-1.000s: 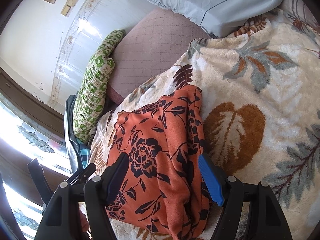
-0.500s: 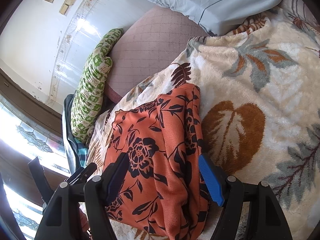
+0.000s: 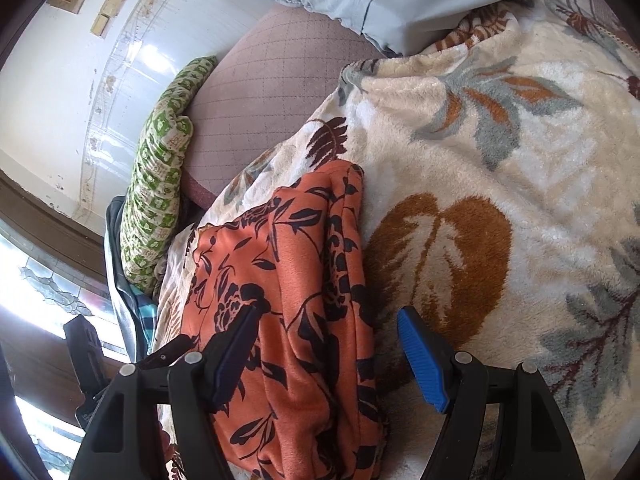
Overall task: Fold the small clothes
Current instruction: 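Close both grippers on the folded shirt edge and lift it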
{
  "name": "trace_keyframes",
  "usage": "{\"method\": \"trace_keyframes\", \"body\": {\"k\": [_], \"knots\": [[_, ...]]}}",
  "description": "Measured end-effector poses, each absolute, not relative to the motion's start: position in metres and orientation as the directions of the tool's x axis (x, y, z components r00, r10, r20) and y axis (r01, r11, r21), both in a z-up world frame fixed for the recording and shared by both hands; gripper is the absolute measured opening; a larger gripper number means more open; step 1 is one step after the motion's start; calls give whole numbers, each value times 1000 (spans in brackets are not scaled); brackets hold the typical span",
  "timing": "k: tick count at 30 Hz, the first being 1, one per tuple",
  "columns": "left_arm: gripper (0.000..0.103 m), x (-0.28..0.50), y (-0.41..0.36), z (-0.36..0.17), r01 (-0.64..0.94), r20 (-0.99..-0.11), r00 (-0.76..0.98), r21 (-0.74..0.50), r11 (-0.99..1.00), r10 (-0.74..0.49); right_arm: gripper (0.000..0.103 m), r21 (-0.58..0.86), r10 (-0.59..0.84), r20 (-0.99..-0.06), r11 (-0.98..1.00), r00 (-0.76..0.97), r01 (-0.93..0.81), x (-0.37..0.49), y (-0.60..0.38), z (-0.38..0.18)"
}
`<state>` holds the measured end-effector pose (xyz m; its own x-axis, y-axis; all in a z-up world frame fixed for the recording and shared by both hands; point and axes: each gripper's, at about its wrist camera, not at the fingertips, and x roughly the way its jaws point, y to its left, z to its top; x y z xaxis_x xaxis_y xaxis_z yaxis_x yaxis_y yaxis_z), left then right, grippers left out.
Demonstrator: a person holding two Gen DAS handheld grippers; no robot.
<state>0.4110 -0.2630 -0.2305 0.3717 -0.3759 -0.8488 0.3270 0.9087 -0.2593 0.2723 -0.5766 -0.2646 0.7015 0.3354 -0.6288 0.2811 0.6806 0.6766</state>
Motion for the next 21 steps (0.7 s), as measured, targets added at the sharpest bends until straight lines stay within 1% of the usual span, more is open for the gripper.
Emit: {"method": "trace_keyframes", "body": {"k": [5, 7, 9, 12, 15, 16, 17, 18, 20, 21], "knots": [[84, 420, -267, -243, 359, -840, 266, -369, 857, -473, 75, 668, 379, -667, 686, 642, 289, 284, -569, -281], [84, 420, -272, -251, 380, -839, 214, -401, 834, -501, 75, 676, 396, -664, 681, 635, 282, 287, -566, -285], [84, 418, -274, -254, 390, -831, 210, -413, 823, -516, 75, 679, 404, -658, 684, 635, 269, 289, -563, -285], [84, 414, -280, -254, 418, -821, 209, -417, 807, -532, 75, 724, 473, -624, 648, 622, 234, 294, -556, -288], [84, 410, -286, -253, 440, -822, 226, -394, 807, -524, 75, 679, 446, -652, 703, 613, 211, 298, -543, -284], [79, 410, -286, -252, 442, -818, 233, -393, 807, -526, 75, 665, 437, -660, 718, 611, 205, 299, -539, -283], [72, 409, -287, -251, 442, -813, 242, -394, 806, -530, 73, 653, 427, -667, 730, 611, 203, 299, -536, -282], [69, 409, -287, -250, 442, -810, 254, -389, 808, -529, 71, 643, 420, -673, 739, 609, 201, 299, -534, -281], [56, 407, -286, -246, 449, -809, 279, -367, 815, -518, 58, 633, 412, -677, 749, 609, 197, 300, -530, -278], [53, 406, -286, -245, 453, -809, 288, -356, 818, -512, 54, 619, 402, -683, 762, 609, 191, 300, -528, -275]]}}
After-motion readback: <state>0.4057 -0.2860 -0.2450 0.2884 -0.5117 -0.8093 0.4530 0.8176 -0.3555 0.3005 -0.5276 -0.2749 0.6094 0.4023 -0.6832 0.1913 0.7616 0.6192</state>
